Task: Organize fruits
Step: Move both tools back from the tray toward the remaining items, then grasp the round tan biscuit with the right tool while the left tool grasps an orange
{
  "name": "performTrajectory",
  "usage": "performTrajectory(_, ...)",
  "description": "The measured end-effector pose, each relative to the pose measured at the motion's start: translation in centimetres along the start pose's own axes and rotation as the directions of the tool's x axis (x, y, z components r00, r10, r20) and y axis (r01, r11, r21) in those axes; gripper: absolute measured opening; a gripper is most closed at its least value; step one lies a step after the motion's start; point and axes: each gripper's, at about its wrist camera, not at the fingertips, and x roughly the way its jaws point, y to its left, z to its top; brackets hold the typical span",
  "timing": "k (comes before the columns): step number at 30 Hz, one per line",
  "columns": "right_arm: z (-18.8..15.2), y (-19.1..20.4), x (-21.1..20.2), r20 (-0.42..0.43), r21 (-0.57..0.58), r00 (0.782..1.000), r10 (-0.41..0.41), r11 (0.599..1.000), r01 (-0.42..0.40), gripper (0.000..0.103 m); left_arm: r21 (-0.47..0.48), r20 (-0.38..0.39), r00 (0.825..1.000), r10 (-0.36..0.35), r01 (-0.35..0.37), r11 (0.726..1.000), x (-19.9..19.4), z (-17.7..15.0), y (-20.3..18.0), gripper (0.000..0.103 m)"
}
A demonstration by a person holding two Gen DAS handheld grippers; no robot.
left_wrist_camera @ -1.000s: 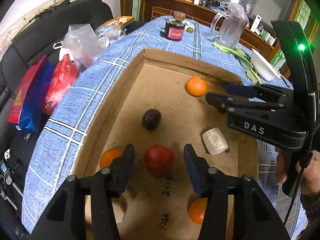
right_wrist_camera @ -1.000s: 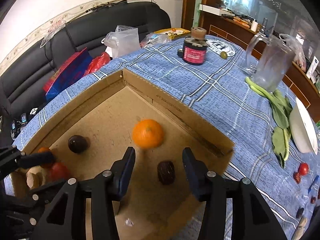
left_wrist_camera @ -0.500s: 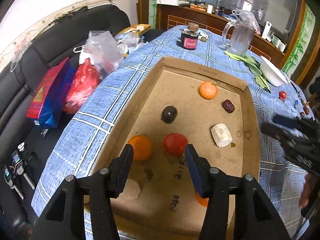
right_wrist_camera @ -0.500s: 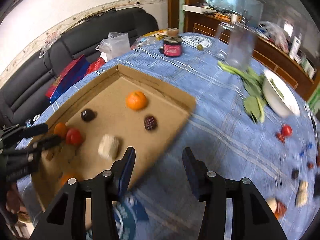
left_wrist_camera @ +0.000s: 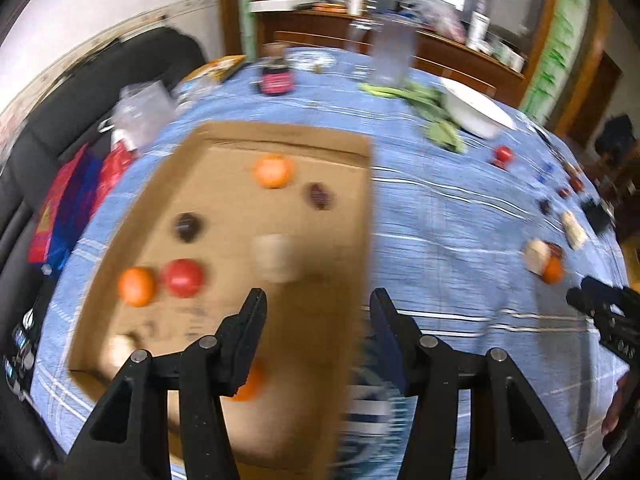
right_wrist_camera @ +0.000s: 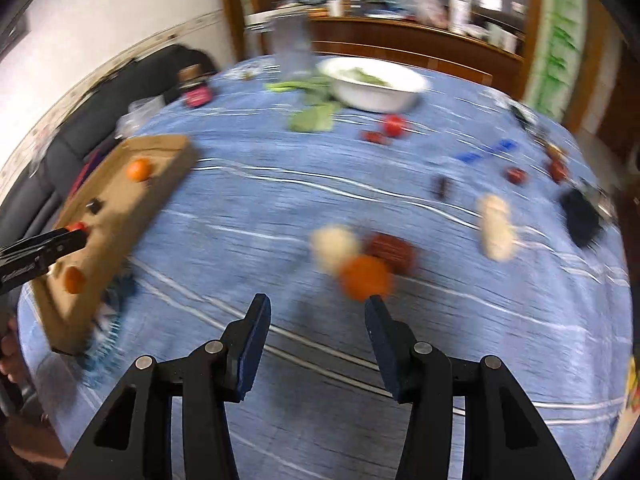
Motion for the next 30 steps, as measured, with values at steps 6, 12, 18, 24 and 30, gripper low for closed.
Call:
performTrajectory(6,-0.3,-8.1,-1.2,0.023,0.090,0.993,-0.115,0.990,0.112,0.052,0.127,0.004,0.999,-0.039,0.038,0.991,0.4,0.3,-8.2,0.058)
performTrajectory(12,2.1,-12.8,1.0,0.030,0.148,0.992,-0.124,0.982,0.118,0.060,0.183,-0.015,0.998,-0.060,0.061,0.981,1.2,0.8,-13.3,0.058)
performTrajectory(18,3.6,-14.1,4.3,-0.013,0.138,0.997,-0.080,0.987,0.081,0.060,0.225,-0.038,0.994,-0.105,0.111,0.968,2.3,1.2,-16.4,0.058)
performTrajectory(24,3.2,-14.2,5.0,-0.014,0.107,0.999,-0.047,0.993,0.048,0.035,0.266,-0.098,0.983,-0.154,0.175,0.948,4.1,1.0,-19.4,0.058)
performTrajectory(30,2.0,-15.4,3.0,0.011,0.107,1.000,-0.020,0.994,0.019,0.035,0.229,-0.124,0.976,-0.181,0.206,0.951,6.0,2.0,-20.3,0.058)
